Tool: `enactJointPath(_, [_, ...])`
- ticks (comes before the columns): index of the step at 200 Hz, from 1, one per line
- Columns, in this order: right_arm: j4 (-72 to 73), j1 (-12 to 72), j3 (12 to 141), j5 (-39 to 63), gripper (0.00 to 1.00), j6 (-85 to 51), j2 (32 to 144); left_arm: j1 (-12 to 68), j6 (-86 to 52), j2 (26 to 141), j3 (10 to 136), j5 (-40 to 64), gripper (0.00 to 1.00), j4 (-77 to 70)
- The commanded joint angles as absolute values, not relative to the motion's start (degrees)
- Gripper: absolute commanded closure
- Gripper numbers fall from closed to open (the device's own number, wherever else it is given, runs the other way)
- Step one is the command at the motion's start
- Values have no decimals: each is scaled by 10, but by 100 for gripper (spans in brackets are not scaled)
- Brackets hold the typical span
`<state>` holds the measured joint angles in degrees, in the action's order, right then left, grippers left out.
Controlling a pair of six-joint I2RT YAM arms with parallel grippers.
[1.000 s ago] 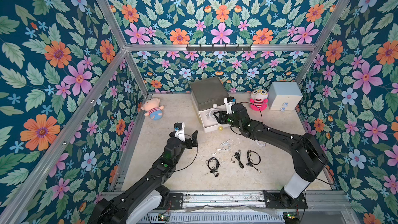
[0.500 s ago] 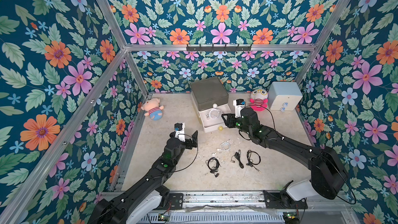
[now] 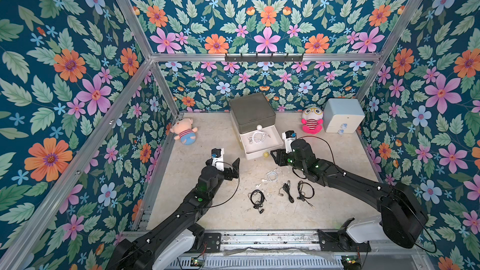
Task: Place the wired earphones into the drawer by color
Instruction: Pick up the wired earphones from the center of the board.
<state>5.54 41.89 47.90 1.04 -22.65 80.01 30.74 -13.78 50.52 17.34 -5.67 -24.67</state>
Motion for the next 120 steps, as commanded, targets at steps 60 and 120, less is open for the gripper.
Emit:
enactJointPath(60, [21,431,390,-13,49,-279,789,307,-139,501,170,-66,1,-259])
enactJointPath(120, [0,457,416,-65,50,-294,854,307,-139,497,170,-73,1,-256])
